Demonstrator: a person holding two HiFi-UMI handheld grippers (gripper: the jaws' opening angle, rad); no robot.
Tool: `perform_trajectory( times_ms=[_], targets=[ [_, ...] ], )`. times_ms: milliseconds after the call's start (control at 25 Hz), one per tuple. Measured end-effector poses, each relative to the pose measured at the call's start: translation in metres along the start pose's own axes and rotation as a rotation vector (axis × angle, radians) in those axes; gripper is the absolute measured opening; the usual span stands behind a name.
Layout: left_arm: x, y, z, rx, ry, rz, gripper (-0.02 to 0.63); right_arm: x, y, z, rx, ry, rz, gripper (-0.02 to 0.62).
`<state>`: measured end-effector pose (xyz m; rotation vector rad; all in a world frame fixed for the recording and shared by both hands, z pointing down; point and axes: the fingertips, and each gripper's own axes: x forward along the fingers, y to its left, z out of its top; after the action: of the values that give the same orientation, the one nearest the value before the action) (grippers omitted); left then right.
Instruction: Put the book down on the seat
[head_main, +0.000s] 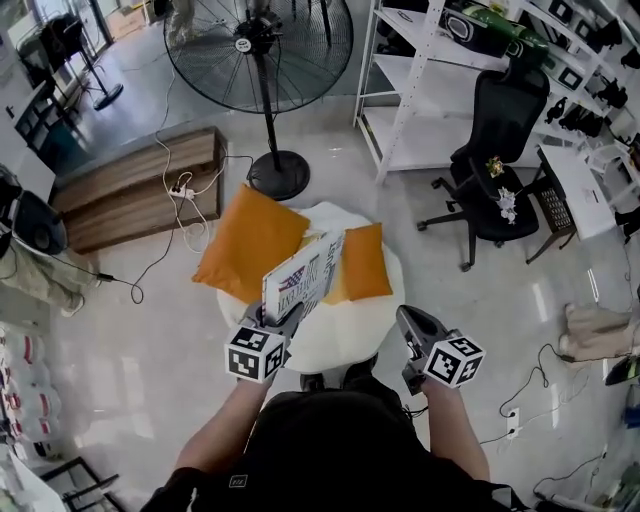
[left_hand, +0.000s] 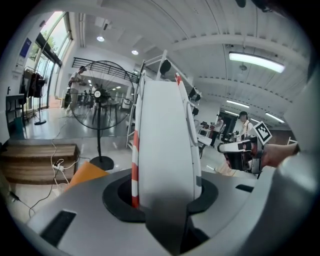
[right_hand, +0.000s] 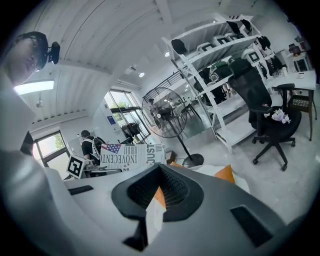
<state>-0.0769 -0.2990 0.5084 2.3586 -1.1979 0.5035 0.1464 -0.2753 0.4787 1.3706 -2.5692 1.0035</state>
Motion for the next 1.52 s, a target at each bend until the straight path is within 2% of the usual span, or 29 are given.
perform_trajectory(
  times_ms=[160,280,400,560,840,960,1200,1520],
  targets=[
    [0.013,0.003,-0.005,-0.042,0.033,-0.010,0.160,0.018,-0.011,0.000,0.007,0.024,0.017,0.014],
    [0.032,0.008,-0.016,-0.047,0.094,-0.024,0.160,0.035,-0.022,-0.004,0.033,0.038,0.016,0.015],
    [0.048,0.014,-0.030,-0.069,0.133,-0.040,0.160,0.049,-0.030,-0.023,0.056,0.075,0.010,0.014],
    [0.091,0.018,-0.052,-0.075,0.178,-0.068,0.160,0.071,-0.065,-0.056,0.091,0.139,-0.022,0.015],
    [0.165,0.019,-0.113,-0.102,0.284,-0.127,0.160,0.096,-0.122,-0.119,0.167,0.226,-0.064,0.014],
    [0.192,0.024,-0.150,-0.139,0.314,-0.142,0.161,0.115,-0.146,-0.156,0.179,0.294,-0.063,0.015],
    [0.263,0.054,-0.217,-0.238,0.371,-0.114,0.160,0.178,-0.201,-0.202,0.167,0.355,-0.075,0.014],
    [0.328,0.097,-0.286,-0.331,0.373,-0.055,0.161,0.246,-0.239,-0.267,0.197,0.453,-0.025,0.015]
  ],
)
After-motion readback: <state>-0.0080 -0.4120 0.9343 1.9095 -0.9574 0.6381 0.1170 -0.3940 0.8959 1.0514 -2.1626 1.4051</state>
